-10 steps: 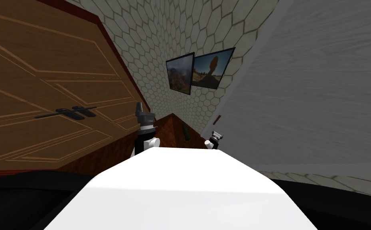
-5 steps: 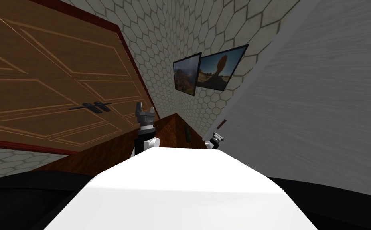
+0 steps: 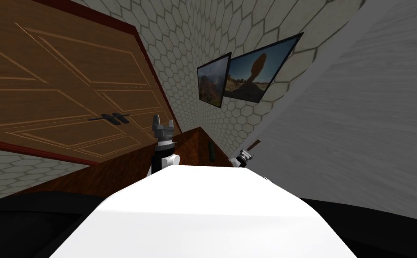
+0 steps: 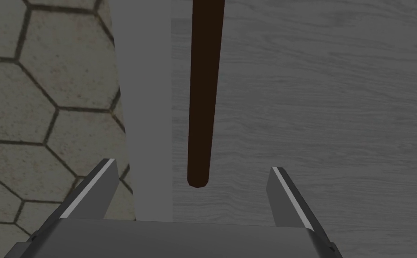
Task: Pull the door open
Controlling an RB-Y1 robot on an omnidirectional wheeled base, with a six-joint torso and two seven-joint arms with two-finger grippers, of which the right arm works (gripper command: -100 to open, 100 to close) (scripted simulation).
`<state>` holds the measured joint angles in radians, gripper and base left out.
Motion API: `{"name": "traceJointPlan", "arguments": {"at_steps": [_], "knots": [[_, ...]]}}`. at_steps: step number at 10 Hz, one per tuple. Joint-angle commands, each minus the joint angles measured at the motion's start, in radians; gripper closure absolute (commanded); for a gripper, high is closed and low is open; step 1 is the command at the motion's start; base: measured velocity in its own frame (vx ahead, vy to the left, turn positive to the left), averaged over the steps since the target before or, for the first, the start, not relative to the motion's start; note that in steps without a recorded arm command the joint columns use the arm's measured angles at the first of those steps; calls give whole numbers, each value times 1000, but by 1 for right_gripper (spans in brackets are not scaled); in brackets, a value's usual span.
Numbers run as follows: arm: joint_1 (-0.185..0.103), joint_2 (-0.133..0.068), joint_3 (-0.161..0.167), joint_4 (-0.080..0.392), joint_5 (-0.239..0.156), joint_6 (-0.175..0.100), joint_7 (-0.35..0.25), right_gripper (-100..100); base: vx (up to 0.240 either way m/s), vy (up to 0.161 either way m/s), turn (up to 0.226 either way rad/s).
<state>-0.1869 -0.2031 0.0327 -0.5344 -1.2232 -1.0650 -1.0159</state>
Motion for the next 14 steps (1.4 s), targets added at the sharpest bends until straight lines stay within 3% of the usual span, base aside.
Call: {"name": "traceJointPlan", "arguments": {"at_steps": [1,14], "knots": [[-1,-1,-2,0,1,1,-1,-100,-80,51,-19],[-12,-16,-45,11,19,11,-31,-100,-183,95,-9]]}}
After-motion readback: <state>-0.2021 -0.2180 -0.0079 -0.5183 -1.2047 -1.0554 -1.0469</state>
